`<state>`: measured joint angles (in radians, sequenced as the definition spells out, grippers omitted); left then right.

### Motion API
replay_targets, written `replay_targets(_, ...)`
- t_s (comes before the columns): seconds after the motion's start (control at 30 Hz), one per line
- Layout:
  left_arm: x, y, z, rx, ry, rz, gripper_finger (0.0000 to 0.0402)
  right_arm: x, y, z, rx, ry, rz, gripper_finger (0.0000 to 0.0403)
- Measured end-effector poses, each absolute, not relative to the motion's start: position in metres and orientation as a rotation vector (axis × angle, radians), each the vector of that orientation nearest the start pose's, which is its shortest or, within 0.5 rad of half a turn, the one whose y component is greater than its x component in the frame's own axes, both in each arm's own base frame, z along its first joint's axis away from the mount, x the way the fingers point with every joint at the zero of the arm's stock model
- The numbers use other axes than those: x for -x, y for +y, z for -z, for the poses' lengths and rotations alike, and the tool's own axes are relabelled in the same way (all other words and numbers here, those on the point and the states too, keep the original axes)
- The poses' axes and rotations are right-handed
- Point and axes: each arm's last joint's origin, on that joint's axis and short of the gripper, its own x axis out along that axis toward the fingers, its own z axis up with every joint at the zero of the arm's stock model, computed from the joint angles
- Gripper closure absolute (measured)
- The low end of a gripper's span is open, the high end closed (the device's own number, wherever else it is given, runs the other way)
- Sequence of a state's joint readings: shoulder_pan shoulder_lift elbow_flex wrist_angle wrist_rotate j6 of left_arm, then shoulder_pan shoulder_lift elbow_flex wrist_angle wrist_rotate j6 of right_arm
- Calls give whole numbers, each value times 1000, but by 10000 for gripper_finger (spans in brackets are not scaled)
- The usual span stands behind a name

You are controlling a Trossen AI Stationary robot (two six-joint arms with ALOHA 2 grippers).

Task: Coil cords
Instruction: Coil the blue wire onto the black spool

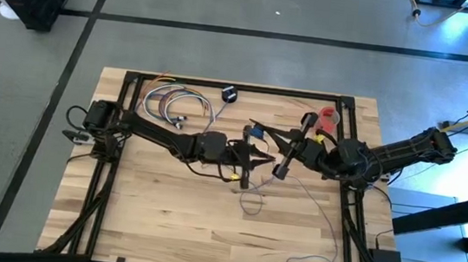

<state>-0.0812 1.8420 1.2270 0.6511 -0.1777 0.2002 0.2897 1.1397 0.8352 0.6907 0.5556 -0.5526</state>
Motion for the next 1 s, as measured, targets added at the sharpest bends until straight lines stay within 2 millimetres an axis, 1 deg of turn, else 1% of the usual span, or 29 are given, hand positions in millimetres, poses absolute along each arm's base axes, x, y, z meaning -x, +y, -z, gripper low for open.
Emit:
replay_targets(0.13,-418,-24,-266,-257,67,-214,396,-240,58,-360,392,-244,349,397)
replay_targets(0.27,-407,-23,-270,-331,201,-288,395,-234,67,-358,419,-178,368,397)
replay_targets(0.43,-380,-24,-287,-384,371,-345,398,-224,83,-350,467,-53,368,397)
replay_targets(0.57,-356,-20,-301,-368,468,-380,397,-216,98,-341,516,39,374,397)
replay_targets(0.67,-341,-19,-311,-341,500,-385,396,-212,103,-334,573,116,384,397)
replay_targets(0.77,-328,-17,-323,-312,491,-392,399,-211,103,-324,585,189,382,397)
replay_targets(0.9,-318,-17,-335,-277,454,-400,396,-216,95,-314,575,263,402,397)
replay_targets(1.0,-315,-16,-339,-247,436,-403,396,-221,89,-306,584,313,406,397)
